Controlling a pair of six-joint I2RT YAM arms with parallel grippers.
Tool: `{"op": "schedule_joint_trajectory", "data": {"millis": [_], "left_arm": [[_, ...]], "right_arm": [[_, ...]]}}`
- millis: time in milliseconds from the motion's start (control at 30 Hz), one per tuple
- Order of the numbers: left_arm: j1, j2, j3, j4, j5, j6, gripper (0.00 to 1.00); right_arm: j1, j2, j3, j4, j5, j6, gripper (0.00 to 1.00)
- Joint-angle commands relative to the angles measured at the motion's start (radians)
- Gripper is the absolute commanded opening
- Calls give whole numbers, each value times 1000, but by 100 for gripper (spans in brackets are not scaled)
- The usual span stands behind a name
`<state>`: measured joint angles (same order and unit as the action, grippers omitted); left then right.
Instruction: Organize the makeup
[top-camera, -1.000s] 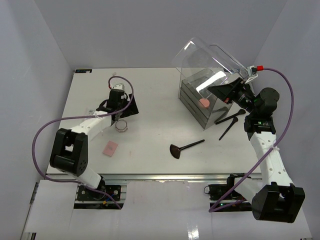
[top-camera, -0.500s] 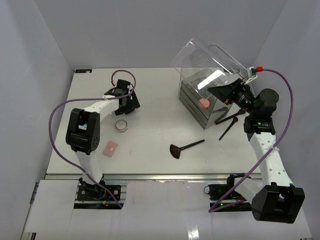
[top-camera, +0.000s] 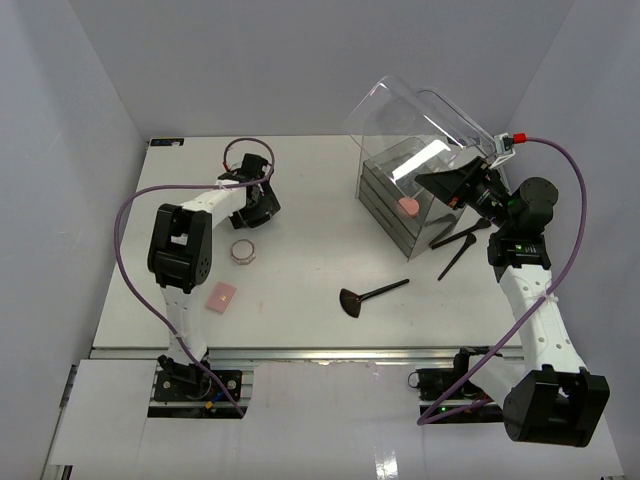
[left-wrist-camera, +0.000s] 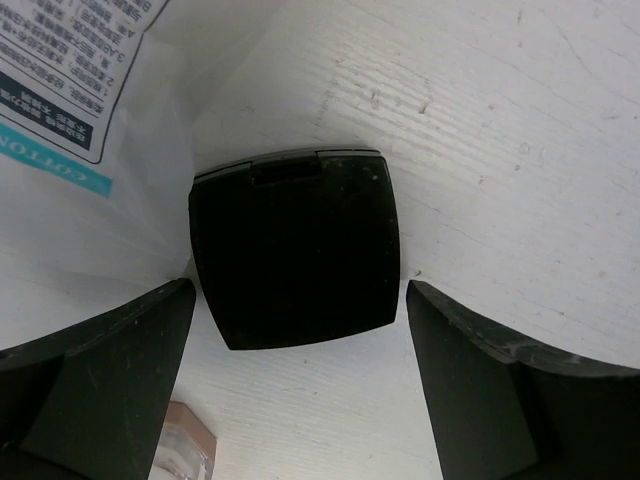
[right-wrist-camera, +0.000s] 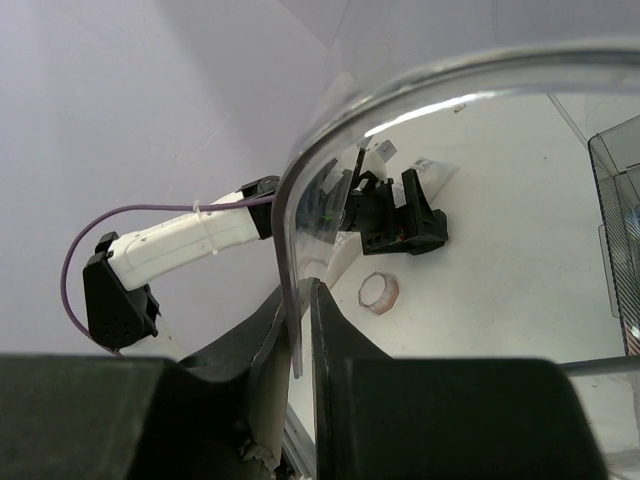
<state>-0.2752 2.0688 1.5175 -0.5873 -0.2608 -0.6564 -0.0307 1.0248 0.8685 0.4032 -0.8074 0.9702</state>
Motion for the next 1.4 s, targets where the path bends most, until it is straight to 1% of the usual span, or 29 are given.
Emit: {"op": "schedule_joint_trajectory", "data": {"millis": [0, 33, 100, 167, 233, 267, 300, 367, 467, 567, 600, 667, 767, 833, 900, 1000, 1033, 1133, 1200, 1267, 1367], "left_arm": [[4, 13, 46, -33, -34, -25, 93], [4, 15, 50, -34, -35, -25, 88], [4, 16, 50, -33, -38, -25, 74], [2, 15, 50, -34, -29, -21, 69], [4, 4, 45, -30, -12, -14, 60], [2, -1, 37, -23, -2, -11, 53], [3, -11, 35, -22, 7, -8, 52], [0, -52, 1, 15, 70, 8, 39], [-22, -143, -47, 65, 117, 54, 31], [-58, -244, -150, 179, 197, 91, 21], [-69, -282, -185, 221, 228, 110, 20], [-99, -385, -273, 358, 300, 137, 19], [-137, -490, -401, 548, 432, 158, 18], [-178, -542, -480, 718, 459, 179, 18], [-232, -569, -527, 831, 479, 207, 18], [-279, -567, -572, 982, 512, 220, 15], [-295, -555, -588, 1055, 525, 216, 14], [-333, -510, -613, 1261, 552, 209, 14], [-353, -441, -610, 1376, 557, 205, 14], [-379, -396, -588, 1466, 544, 207, 14], [-418, -323, -523, 1530, 519, 219, 15]], "right_arm": [[3, -33, 1, 103, -34, 22, 16], [3, -34, 1, 103, -33, 22, 16], [3, -35, 0, 103, -33, 22, 16], [3, -37, -2, 103, -35, 22, 16], [3, -38, -2, 103, -33, 22, 16], [3, -40, -3, 103, -33, 24, 16], [3, -40, -2, 103, -33, 24, 16], [3, -42, -3, 102, -33, 22, 16], [3, -45, -3, 102, -35, 21, 16], [3, -46, -3, 103, -35, 19, 16], [3, -46, -2, 103, -35, 19, 16], [3, -47, -2, 103, -35, 19, 16], [2, -46, -1, 103, -34, 19, 16], [1, -46, 0, 105, -34, 21, 16], [0, -49, 3, 105, -35, 22, 16], [-1, -49, 5, 105, -36, 22, 16], [-2, -50, 7, 105, -38, 24, 16], [-2, -51, 16, 105, -39, 33, 16], [-2, -50, 25, 108, -43, 42, 16], [-2, -49, 34, 113, -46, 50, 16], [-2, -48, 38, 120, -49, 64, 16]]}}
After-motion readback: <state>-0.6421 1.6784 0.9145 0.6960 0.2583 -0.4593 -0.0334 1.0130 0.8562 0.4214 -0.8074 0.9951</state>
